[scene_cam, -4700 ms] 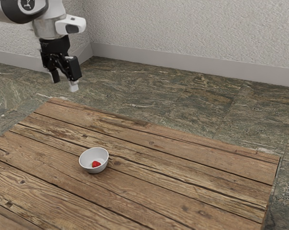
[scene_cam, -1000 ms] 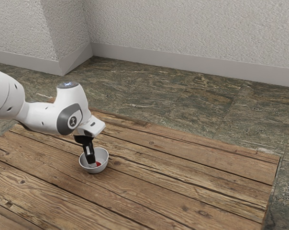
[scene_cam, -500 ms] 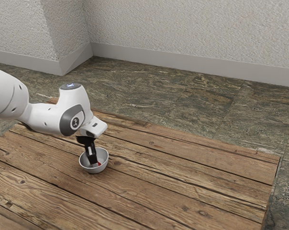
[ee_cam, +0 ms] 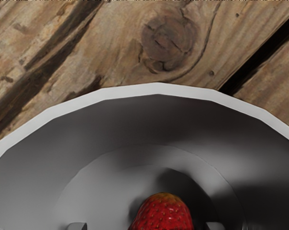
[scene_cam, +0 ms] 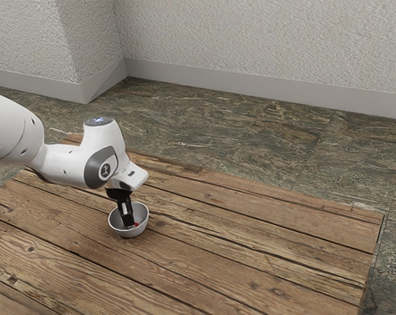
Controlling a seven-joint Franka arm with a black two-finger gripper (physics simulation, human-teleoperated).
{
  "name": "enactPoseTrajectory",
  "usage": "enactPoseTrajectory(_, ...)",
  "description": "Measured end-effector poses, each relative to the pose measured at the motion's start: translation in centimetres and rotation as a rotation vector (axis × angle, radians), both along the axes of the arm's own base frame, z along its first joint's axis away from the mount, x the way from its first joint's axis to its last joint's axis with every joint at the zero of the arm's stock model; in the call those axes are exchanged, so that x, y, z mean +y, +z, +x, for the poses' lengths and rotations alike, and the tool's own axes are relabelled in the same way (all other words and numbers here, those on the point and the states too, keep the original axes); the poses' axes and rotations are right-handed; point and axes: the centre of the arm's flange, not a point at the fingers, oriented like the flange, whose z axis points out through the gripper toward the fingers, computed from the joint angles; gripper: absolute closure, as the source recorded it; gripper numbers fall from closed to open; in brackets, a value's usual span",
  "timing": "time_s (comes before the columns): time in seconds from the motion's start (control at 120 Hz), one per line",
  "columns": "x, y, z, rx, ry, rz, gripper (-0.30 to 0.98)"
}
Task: Take strawberry from the bowl
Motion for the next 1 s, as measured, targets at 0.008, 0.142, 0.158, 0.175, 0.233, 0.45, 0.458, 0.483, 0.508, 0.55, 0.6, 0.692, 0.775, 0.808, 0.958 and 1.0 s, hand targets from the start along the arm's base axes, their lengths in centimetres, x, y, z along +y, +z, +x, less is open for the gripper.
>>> enactPoseTrajectory(0.008,0.0,0.0,0.0,0.0,0.0,0.0,0.4)
enactPoseTrajectory(0.142,0.1,0.4,0.0,-0.009,-0.002,0.002,0.48)
enactPoseTrajectory(0.158,0.1,0.4,0.0,-0.009,-0.002,0.002,0.49)
enactPoseTrajectory(0.175,0.1,0.4,0.0,-0.009,-0.002,0.002,0.5)
enactPoseTrajectory(0.233,0.1,0.4,0.0,-0.009,-0.003,0.003,0.53)
enactPoseTrajectory(0.45,0.1,0.8,0.1,-0.021,-0.005,0.008,0.61)
enactPoseTrajectory(0.458,0.1,0.9,0.1,-0.023,-0.005,0.009,0.61)
enactPoseTrajectory(0.483,0.0,1.3,0.1,-0.029,-0.005,0.009,0.62)
enactPoseTrajectory(0.508,0.0,1.8,0.0,-0.036,-0.005,0.009,0.63)
enactPoseTrajectory(0.55,0.0,2.8,-0.3,-0.05,-0.006,0.01,0.64)
enactPoseTrajectory(0.6,-0.3,4.1,-1.1,-0.064,-0.009,0.009,0.64)
enactPoseTrajectory(0.692,-2.6,7.1,-2.3,-0.1,-0.048,0.003,0.66)
enactPoseTrajectory(0.775,-5.6,9.0,-3.2,-0.116,-0.1,-0.004,0.67)
enactPoseTrajectory(0.808,-6.9,9.2,-3.4,-0.114,-0.125,-0.006,0.67)
enactPoseTrajectory(0.958,-12.6,8.6,-4.3,-0.088,-0.228,-0.011,0.69)
enactPoseTrajectory(1.0,-13.9,8.1,-4.5,-0.076,-0.25,-0.01,0.69)
